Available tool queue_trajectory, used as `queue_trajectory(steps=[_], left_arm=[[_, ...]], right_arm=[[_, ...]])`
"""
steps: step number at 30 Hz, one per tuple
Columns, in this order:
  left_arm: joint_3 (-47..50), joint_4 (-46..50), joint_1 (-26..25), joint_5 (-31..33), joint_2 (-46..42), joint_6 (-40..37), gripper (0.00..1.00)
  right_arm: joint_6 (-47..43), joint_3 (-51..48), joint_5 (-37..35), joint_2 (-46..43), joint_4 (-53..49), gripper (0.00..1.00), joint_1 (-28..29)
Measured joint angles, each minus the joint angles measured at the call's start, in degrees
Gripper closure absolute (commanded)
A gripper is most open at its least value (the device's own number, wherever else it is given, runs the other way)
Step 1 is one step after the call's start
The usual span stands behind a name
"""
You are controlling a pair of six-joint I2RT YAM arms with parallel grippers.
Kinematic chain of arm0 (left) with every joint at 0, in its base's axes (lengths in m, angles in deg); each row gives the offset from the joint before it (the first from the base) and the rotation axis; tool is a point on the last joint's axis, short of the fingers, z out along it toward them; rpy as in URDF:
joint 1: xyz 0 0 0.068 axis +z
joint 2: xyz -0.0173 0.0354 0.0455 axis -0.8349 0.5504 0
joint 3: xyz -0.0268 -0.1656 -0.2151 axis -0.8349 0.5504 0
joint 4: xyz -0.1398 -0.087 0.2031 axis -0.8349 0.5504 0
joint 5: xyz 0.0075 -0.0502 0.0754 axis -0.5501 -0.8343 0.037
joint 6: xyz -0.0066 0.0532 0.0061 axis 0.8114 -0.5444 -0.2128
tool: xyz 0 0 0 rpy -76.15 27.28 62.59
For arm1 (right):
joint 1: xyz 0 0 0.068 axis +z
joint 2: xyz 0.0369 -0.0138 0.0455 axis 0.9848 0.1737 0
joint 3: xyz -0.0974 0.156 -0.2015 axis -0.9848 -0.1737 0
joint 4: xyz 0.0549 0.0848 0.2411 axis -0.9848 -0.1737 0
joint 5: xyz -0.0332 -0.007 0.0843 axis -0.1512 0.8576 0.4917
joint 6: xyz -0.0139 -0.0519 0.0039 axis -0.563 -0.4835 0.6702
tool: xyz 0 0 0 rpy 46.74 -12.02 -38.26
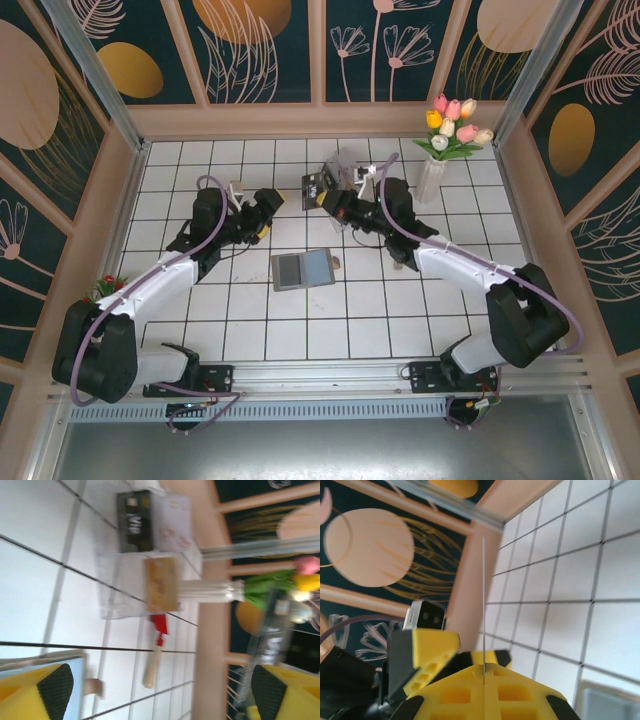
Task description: Take the credit cards out of the card holder
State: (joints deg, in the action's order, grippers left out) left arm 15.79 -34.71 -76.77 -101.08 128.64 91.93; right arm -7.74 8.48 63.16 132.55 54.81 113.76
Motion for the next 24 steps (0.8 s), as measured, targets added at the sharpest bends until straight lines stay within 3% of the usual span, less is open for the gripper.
queue_trajectory(steps=[5,12,17,24], left_arm=[[1.0,6.4,0.4,6.2,-1.9,-3.4,0.02],[2.2,12.0,0.4,11.1,-4.9,-7.4,0.01],[2.7,13.5,0.4,11.8,-4.9,-9.1,0.02],[3.0,13.7,0.4,11.6,-4.9,-10.5,0.02]], right_arm=[[-16.3,11.1,-6.8,2.7,-17.0,1.0,-1.3],[-33.4,26.1,-16.0,15.1,-32.5,1.0,-1.3],[-41.2,34.1,-18.6,24.3,-37.7,1.0,-1.6],[-47.7,41.3,-21.5,29.6,-40.9,1.0,-1.8]])
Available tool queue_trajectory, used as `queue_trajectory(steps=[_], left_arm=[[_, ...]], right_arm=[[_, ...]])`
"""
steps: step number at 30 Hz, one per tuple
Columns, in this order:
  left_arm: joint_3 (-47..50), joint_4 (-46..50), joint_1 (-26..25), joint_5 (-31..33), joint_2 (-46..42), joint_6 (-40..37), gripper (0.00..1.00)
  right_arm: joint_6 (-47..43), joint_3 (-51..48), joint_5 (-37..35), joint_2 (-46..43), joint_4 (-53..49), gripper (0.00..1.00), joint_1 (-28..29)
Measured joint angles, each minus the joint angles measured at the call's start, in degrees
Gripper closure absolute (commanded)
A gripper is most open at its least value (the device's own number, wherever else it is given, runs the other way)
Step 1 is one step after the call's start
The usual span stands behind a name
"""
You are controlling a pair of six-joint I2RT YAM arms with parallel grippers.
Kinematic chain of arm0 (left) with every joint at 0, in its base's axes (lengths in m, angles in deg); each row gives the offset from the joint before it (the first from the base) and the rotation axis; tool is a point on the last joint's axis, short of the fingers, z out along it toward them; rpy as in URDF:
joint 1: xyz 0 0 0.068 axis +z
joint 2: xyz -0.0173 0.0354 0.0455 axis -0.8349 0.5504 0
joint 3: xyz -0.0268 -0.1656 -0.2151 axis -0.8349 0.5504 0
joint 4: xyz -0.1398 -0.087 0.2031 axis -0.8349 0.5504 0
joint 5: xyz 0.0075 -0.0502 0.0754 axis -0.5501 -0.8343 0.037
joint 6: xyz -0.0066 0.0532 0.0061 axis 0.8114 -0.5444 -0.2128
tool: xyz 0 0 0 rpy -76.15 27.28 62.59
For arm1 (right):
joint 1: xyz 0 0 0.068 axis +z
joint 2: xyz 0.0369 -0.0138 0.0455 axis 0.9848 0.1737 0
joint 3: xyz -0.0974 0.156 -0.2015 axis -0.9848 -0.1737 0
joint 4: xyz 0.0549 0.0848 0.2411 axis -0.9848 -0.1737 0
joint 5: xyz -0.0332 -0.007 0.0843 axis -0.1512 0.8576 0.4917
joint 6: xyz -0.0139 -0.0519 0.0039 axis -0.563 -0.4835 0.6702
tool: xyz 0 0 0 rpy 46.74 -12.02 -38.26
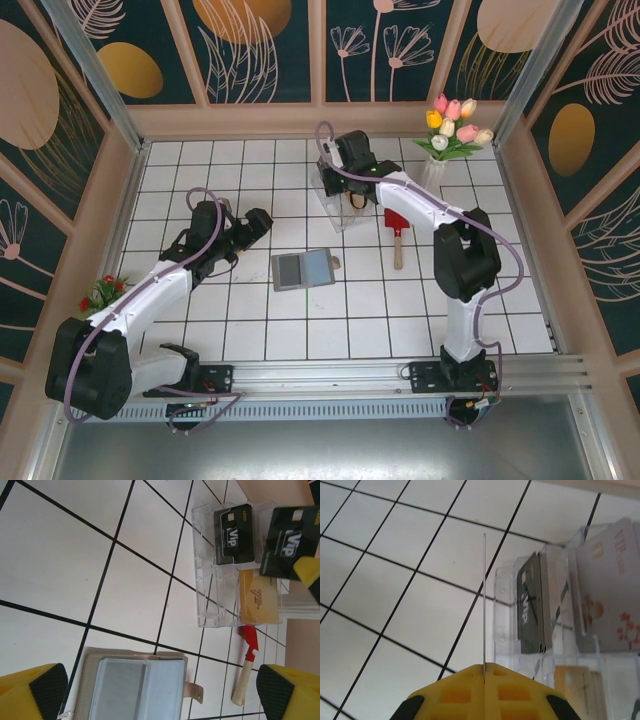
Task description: Take the credit cards out of the card holder
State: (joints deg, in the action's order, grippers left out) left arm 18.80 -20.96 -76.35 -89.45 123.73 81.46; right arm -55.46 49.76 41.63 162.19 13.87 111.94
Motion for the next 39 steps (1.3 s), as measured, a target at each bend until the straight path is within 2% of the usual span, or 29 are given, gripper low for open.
queue_trajectory(steps=[13,24,39], left_arm=[[0.2,0.8,0.0,-1.4,1.3,-0.2,0.01],[0.2,0.8,0.0,-3.0,2.6,-0.2,0.01],[0.2,0.7,0.0,-4.3,3.7,-0.6,0.01]], right_arm=[[-4.0,6.7,-0.9,5.6,-2.1,1.0,0.0],[-4.9,8.1,-2.2,8.4,-4.0,1.0,-3.1],[-7.6,9.7,-1.3,10.8,-5.2,1.0,-3.0]])
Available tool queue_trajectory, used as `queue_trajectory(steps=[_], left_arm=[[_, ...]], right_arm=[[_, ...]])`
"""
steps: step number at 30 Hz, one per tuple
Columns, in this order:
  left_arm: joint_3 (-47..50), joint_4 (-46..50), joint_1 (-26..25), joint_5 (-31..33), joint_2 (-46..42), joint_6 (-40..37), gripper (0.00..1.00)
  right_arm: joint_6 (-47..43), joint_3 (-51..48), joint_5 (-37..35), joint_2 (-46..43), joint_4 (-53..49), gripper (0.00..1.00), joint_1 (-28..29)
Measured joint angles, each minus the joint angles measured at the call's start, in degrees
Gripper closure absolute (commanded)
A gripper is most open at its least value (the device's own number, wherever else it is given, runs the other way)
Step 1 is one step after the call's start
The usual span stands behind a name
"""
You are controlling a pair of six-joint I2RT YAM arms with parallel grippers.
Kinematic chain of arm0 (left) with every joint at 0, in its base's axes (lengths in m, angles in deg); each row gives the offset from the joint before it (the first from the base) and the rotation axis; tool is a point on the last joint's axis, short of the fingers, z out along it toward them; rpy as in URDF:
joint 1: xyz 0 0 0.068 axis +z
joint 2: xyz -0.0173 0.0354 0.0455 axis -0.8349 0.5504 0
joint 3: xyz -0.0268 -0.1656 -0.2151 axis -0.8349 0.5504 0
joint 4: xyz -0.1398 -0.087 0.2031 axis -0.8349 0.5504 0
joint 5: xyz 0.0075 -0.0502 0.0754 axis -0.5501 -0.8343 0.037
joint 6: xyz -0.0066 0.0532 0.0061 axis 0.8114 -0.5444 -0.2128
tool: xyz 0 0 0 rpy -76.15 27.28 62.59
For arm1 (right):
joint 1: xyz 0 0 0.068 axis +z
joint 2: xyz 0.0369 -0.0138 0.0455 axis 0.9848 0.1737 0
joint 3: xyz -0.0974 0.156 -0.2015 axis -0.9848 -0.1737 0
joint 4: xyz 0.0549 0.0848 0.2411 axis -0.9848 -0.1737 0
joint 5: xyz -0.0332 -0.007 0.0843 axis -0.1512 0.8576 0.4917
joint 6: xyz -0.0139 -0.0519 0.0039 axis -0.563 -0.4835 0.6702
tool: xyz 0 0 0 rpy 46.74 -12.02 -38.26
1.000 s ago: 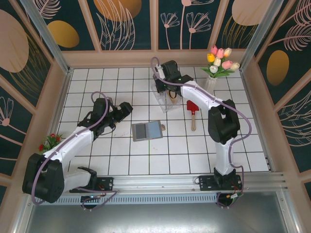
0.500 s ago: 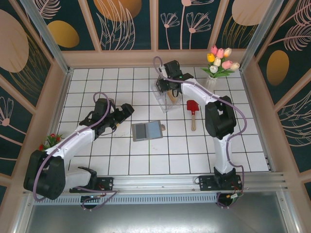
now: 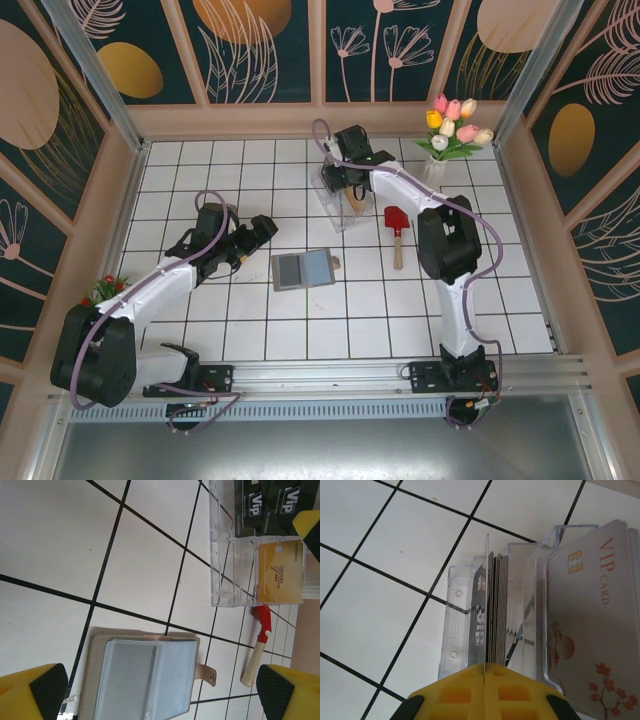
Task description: Take the credit cards out of the card holder
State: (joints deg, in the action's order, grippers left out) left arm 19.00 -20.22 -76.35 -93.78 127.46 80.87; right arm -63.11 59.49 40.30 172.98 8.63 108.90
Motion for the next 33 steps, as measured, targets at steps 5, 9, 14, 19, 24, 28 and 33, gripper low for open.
queue_trajectory(steps=[5,9,14,19,24,28,33], left_arm=[[0.0,0.0,0.0,-0.2,0.0,-0.2,0.02],[0.0,0.0,0.0,-0.5,0.2,-0.2,0.02],[0.0,0.0,0.0,-0.6,0.4,-0.4,0.02],[0.5,-0.5,0.0,-0.6,0.4,-0.5,0.01],[0.8,-0.5,0.0,-1.3,0.4,-0.5,0.01],[0.9,-1.0,0.0,-1.5,0.4,-0.5,0.02],[0.9,-1.3,0.0,-1.5,0.4,-0.7,0.01]], right_arm=[[-1.0,0.4,0.3,0.9,-0.3,1.0,0.0],[-1.7,1.4,0.5,1.7,-0.9,0.99,0.0],[-1.7,1.5,0.6,2.4,-1.0,0.98,0.0],[-1.6,1.5,0.5,2.5,-1.0,0.88,0.0],[-0.8,2.1,0.6,2.5,-2.1,0.8,0.0],[0.1,3.2,0.7,2.5,-3.1,0.78,0.0],[1.4,4.1,0.8,2.5,-3.2,0.79,0.0]])
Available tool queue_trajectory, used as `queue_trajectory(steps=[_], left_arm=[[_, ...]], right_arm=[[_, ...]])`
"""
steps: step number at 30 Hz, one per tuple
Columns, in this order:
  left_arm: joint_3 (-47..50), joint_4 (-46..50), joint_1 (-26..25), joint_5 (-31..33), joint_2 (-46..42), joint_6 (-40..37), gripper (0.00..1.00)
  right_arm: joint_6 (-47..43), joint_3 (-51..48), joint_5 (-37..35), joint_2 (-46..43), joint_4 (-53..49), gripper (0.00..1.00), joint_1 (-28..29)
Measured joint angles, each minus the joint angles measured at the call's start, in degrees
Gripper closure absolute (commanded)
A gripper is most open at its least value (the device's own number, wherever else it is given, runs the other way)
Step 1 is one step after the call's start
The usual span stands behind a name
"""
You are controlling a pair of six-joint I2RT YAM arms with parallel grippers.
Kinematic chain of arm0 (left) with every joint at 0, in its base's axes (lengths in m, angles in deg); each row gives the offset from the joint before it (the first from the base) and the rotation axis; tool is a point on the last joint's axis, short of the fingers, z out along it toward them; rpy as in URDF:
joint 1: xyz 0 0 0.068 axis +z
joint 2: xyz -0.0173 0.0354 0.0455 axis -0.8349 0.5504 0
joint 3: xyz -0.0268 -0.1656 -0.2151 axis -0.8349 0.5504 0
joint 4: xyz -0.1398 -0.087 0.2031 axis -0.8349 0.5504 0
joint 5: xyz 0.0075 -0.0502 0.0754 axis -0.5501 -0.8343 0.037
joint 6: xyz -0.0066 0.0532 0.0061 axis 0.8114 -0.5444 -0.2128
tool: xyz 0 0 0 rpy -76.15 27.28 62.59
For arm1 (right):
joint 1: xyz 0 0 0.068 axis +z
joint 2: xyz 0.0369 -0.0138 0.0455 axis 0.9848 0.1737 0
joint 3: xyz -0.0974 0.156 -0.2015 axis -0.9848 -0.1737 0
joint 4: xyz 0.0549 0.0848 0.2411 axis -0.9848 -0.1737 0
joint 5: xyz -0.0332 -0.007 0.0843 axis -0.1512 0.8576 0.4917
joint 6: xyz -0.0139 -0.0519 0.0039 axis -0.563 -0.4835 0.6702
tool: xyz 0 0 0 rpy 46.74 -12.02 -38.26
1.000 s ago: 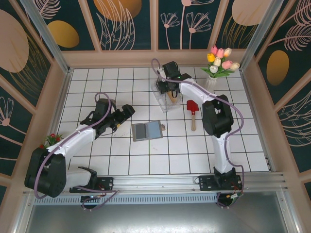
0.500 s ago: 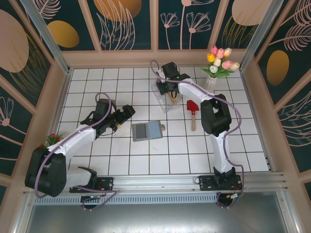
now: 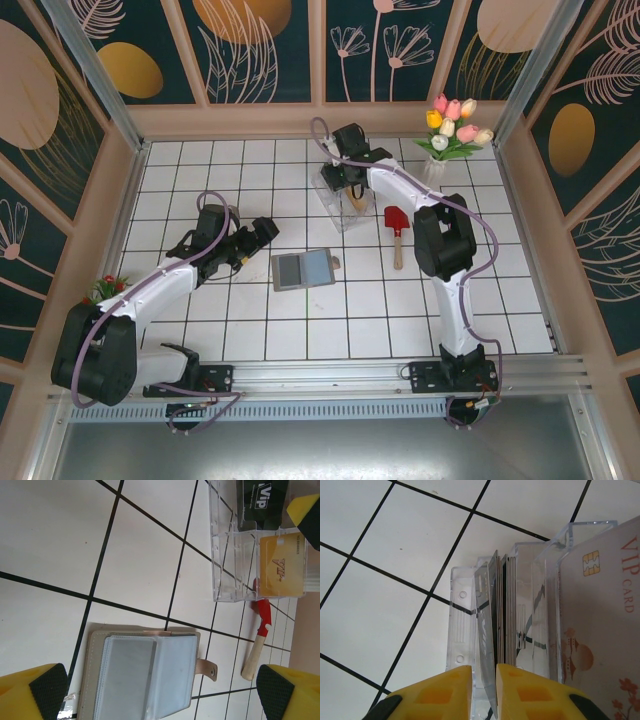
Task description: Take the credit cards out of the card holder
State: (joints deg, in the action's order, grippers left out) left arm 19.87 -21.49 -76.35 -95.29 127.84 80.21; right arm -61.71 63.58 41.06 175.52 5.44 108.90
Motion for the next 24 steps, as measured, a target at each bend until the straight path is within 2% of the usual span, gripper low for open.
queue_trajectory(steps=[4,8,13,24], left_arm=[[0.0,0.0,0.0,0.0,0.0,-0.2,0.02],[0.0,0.0,0.0,0.0,0.0,-0.2,0.01],[0.0,0.0,0.0,0.0,0.0,-0.3,0.01],[0.2,0.0,0.0,0.0,0.0,-0.4,0.01]], right_arm=[[0.8,0.0,-0.3,0.0,0.0,0.78,0.0],[2.0,0.5,-2.1,0.0,-0.2,0.71,0.0],[3.0,3.0,-3.5,0.2,-0.8,0.7,0.1],[5.0,8.7,0.9,3.9,-2.6,0.7,0.1]])
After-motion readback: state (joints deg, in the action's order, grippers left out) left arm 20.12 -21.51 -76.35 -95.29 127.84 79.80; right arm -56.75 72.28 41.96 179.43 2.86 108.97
